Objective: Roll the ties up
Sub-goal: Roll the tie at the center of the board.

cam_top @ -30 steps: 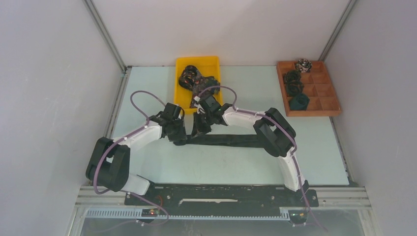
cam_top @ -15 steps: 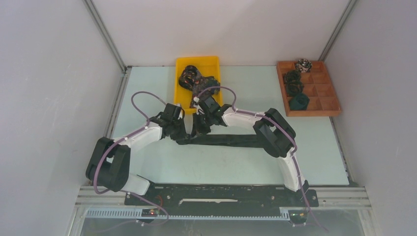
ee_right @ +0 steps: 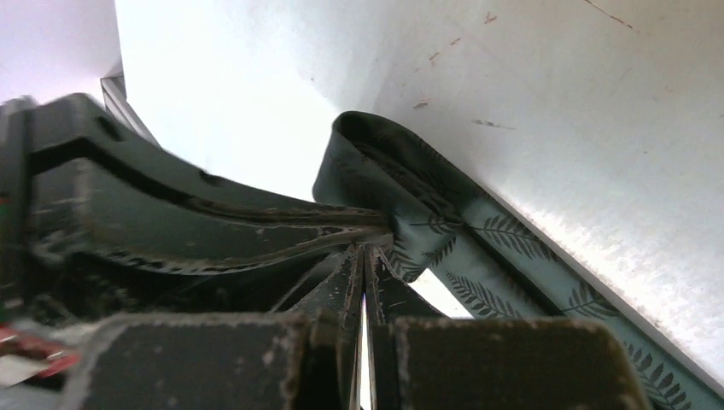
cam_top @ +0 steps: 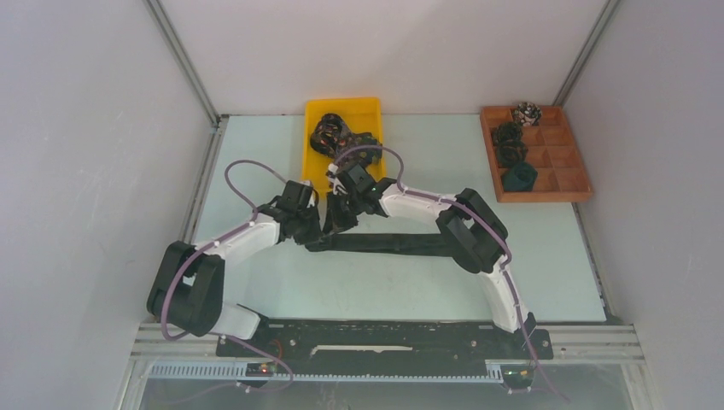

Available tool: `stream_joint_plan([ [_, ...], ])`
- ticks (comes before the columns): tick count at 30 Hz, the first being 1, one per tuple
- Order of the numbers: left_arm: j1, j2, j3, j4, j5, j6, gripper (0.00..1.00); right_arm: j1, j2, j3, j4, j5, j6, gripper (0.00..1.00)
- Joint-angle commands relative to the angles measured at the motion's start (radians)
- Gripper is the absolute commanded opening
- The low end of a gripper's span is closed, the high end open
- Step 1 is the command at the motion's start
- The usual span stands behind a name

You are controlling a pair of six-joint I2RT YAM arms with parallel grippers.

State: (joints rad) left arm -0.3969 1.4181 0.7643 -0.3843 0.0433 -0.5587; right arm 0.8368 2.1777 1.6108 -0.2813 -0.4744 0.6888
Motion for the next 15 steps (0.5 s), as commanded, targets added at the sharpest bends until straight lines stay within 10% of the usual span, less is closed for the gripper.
stream_joint_plan([
  [1,0.010,-0.046,-0.011,0.009,-0.011,0.000,0.00,0.007,0.039,0.029,0.009,0.001,0.010,0.02],
  [10,0.015,-0.099,-0.007,-0.004,-0.036,-0.001,0.01,0.019,0.078,0.014,0.026,-0.001,0.014,0.01],
  [15,0.031,-0.169,-0.014,-0.042,-0.129,0.007,0.35,0.017,0.078,-0.001,0.029,0.003,0.012,0.00],
])
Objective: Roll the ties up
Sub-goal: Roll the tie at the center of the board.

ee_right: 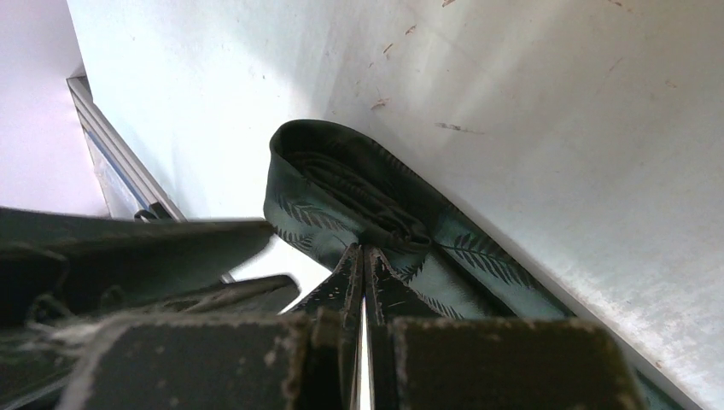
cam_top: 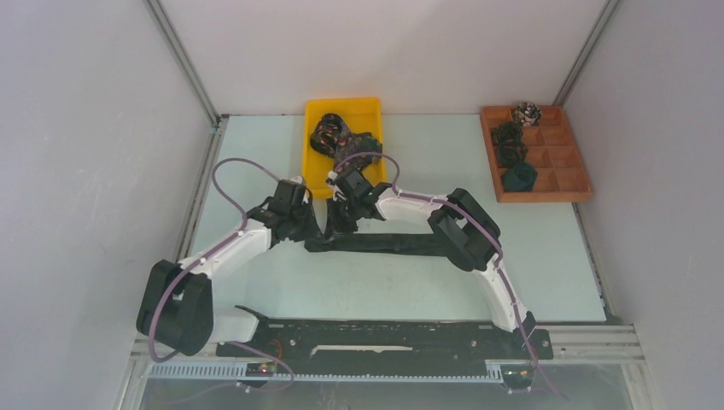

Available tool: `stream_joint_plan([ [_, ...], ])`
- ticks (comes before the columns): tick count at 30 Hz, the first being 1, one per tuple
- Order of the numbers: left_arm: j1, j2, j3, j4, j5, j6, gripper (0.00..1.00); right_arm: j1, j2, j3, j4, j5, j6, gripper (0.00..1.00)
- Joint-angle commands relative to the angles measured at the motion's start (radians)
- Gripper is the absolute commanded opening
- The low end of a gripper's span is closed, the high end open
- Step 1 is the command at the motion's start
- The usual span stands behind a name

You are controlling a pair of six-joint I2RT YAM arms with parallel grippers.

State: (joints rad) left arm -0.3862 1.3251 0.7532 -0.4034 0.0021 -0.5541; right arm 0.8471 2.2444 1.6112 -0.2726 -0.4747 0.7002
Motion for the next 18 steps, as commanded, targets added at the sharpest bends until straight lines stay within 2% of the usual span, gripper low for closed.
stream_joint_plan([
  [1,0.029,-0.087,-0.009,-0.030,-0.100,0.003,0.42,0.006,0.008,-0.005,0.022,0.004,0.001,0.00],
  [3,0.050,-0.103,-0.022,-0.036,-0.108,0.004,0.57,0.006,0.006,-0.012,0.026,0.004,0.001,0.00],
  [5,0.071,-0.115,-0.039,-0.043,-0.117,0.000,0.64,0.005,0.003,-0.016,0.029,0.004,0.002,0.00],
  [18,0.135,-0.081,-0.130,0.097,0.029,-0.013,0.61,0.005,-0.003,-0.034,0.041,0.002,0.004,0.00],
])
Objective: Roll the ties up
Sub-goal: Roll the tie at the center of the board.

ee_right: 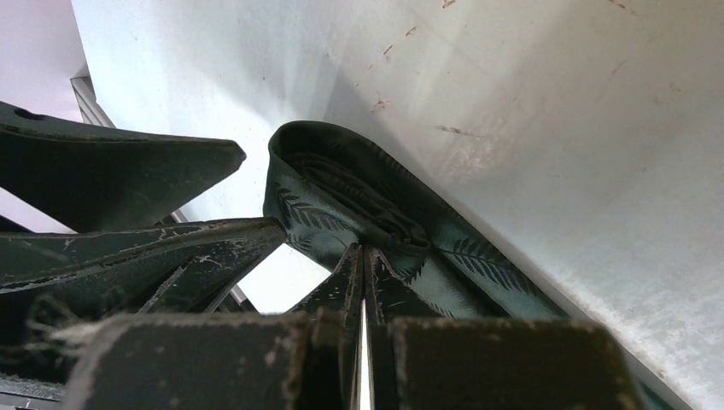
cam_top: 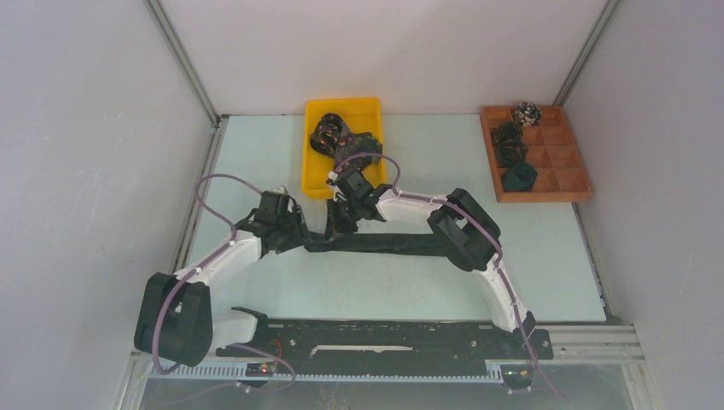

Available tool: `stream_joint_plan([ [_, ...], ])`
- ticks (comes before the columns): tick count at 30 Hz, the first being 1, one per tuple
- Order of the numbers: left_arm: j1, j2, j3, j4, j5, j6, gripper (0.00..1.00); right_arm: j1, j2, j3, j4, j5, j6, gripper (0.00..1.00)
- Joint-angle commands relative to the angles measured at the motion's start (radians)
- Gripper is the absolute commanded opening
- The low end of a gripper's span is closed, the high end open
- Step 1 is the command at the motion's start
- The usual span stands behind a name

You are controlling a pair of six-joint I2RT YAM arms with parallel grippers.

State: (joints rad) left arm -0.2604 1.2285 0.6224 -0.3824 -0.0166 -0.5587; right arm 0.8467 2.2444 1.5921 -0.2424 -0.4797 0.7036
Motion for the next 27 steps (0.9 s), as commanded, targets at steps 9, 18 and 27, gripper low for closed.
stream_joint_plan([
  [9,0.012,0.046,-0.018,0.115,0.069,-0.014,0.56,0.003,-0.012,-0.023,0.011,0.010,-0.001,0.00],
  [18,0.012,0.070,-0.047,0.148,0.110,-0.026,0.54,0.004,-0.012,-0.024,0.015,0.010,0.002,0.00],
  [27,0.012,0.081,-0.058,0.170,0.164,-0.033,0.54,0.004,-0.009,-0.023,0.020,0.011,0.003,0.00],
])
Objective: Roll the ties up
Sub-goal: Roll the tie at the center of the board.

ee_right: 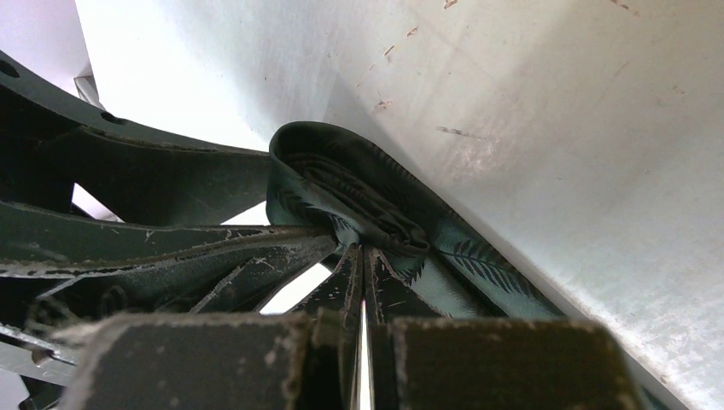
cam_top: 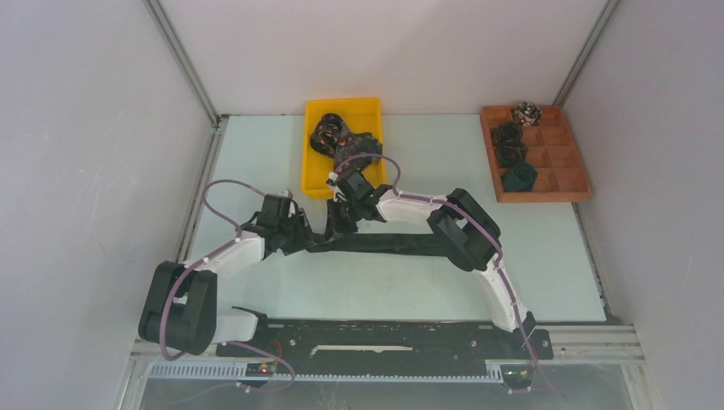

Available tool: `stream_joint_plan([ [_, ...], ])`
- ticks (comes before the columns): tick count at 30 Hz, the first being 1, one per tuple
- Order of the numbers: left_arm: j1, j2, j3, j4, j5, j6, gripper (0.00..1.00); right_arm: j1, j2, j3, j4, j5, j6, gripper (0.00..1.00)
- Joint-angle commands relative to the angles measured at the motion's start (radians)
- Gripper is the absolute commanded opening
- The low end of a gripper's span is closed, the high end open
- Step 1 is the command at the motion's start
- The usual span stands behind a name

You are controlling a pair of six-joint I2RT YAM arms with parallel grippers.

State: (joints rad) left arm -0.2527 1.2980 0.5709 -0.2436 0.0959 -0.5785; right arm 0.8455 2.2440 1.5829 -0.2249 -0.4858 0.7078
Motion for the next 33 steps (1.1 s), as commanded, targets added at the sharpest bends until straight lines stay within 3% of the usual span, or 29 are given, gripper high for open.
stream_joint_plan([
  [1,0.003,0.017,-0.006,0.034,0.059,-0.015,0.53,0.006,-0.010,-0.014,0.005,0.018,-0.001,0.00],
  [5,0.004,0.034,-0.005,0.052,0.079,-0.016,0.47,0.005,-0.012,-0.014,0.007,0.019,-0.002,0.00],
  [16,0.002,0.047,0.006,0.063,0.102,-0.025,0.00,0.006,-0.039,-0.007,-0.026,0.036,-0.017,0.00],
  [19,0.001,0.045,0.010,0.057,0.096,-0.024,0.00,0.006,-0.066,-0.005,-0.046,0.063,-0.028,0.00],
  [21,0.001,0.039,0.015,0.052,0.093,-0.022,0.00,0.007,-0.092,-0.012,-0.061,0.097,-0.035,0.05],
  [24,0.000,0.032,0.025,0.034,0.081,-0.018,0.00,0.008,-0.127,-0.025,-0.068,0.137,-0.043,0.25],
  [26,0.000,0.027,0.031,0.026,0.072,-0.014,0.00,0.010,-0.140,-0.025,-0.084,0.152,-0.047,0.30],
  [33,-0.002,0.012,0.032,0.018,0.059,-0.013,0.00,0.025,-0.144,-0.032,-0.103,0.176,-0.038,0.29],
])
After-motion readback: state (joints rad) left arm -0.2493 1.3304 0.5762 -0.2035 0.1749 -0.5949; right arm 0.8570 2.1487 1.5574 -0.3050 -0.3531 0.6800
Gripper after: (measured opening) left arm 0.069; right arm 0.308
